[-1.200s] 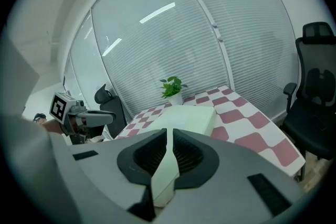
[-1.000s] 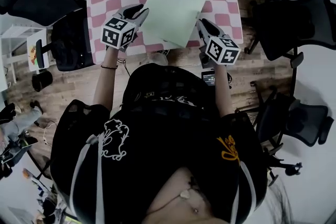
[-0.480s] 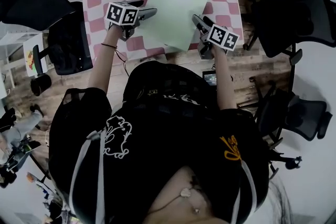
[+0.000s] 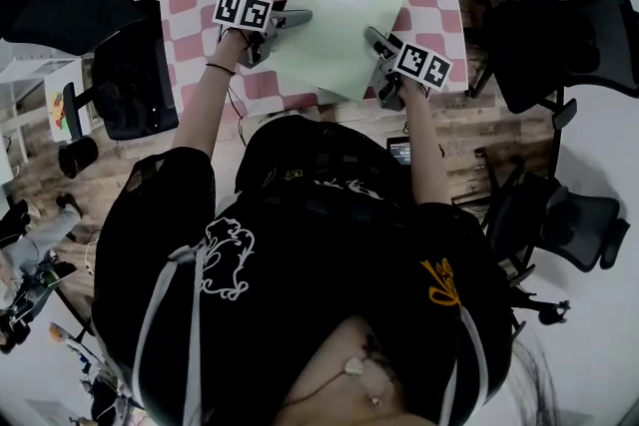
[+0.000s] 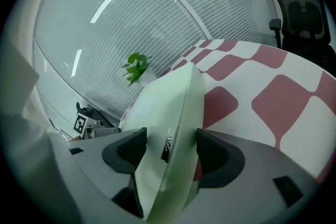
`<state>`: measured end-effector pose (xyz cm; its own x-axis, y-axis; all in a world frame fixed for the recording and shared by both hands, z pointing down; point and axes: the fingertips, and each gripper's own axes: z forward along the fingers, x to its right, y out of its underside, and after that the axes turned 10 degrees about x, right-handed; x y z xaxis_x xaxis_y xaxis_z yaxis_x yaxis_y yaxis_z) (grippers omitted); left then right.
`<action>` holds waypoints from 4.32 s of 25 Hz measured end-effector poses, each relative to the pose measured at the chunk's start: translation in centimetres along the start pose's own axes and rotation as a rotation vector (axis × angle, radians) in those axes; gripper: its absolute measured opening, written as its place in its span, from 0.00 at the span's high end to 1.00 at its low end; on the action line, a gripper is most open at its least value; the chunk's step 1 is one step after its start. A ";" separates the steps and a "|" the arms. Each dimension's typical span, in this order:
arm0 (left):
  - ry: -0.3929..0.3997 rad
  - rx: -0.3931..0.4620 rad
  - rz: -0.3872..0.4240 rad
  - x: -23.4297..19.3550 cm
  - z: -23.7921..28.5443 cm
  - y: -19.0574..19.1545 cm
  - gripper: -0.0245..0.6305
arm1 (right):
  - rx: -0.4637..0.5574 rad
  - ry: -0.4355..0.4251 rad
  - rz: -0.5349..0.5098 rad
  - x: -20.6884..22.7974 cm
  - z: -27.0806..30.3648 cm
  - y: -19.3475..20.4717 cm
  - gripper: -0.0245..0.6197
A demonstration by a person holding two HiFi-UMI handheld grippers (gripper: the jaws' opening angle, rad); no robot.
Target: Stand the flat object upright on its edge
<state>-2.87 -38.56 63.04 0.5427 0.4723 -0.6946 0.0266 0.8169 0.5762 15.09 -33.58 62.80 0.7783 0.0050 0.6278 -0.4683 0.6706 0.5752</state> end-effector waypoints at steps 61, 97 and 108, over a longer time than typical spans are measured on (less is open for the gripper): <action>-0.432 0.192 0.808 6.6 -1.1 -10.2 0.48 | 0.375 0.159 -0.782 -7.9 -5.9 -12.2 0.65; -0.348 0.196 0.577 8.7 -7.0 -1.2 0.48 | 0.432 0.123 -0.706 -7.3 -5.1 -13.7 0.65; -0.319 0.233 0.601 11.5 -7.9 -0.4 0.53 | 0.443 0.077 -0.683 -8.7 -7.8 -11.9 0.65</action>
<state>-3.25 -30.83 51.41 0.7379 0.6691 -0.0888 -0.1950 0.3372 0.9210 17.13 -35.79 46.40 0.9709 -0.2367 0.0355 0.0102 0.1889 0.9819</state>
